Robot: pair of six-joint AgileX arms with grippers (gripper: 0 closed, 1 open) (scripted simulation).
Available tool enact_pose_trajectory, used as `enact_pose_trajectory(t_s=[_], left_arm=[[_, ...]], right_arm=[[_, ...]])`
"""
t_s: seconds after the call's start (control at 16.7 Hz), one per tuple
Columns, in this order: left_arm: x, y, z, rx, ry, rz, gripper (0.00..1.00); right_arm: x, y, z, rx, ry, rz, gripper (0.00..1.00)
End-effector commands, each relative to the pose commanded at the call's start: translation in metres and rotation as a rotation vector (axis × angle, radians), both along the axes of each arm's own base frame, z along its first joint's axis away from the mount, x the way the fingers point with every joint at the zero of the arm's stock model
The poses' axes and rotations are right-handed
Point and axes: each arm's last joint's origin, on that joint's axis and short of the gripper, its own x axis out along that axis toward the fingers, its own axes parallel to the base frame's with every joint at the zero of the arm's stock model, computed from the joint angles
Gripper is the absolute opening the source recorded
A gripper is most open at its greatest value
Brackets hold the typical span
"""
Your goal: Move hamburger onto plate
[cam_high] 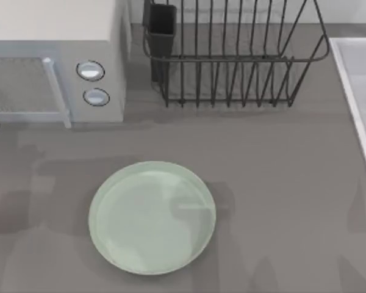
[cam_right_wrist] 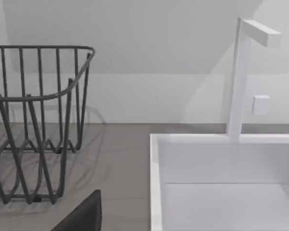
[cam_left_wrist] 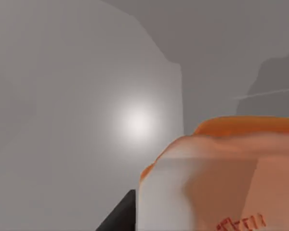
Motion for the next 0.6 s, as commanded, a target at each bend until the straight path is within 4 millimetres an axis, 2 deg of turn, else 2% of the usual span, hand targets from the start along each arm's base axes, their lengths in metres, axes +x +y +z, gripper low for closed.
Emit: enact_pose_trajectory(t_s=[0.24, 0.6], left_arm=[[0.012, -0.04, -0.006, 0.027, 0.042, 0.249, 0.0], [0.019, -0.124, -0.013, 0.086, 0.042, 0.686, 0.0]], right_arm=[[0.0, 0.0, 0.0, 0.0, 0.0, 0.0, 1.0], [0.0, 0.0, 0.0, 0.0, 0.0, 0.0, 1.0]])
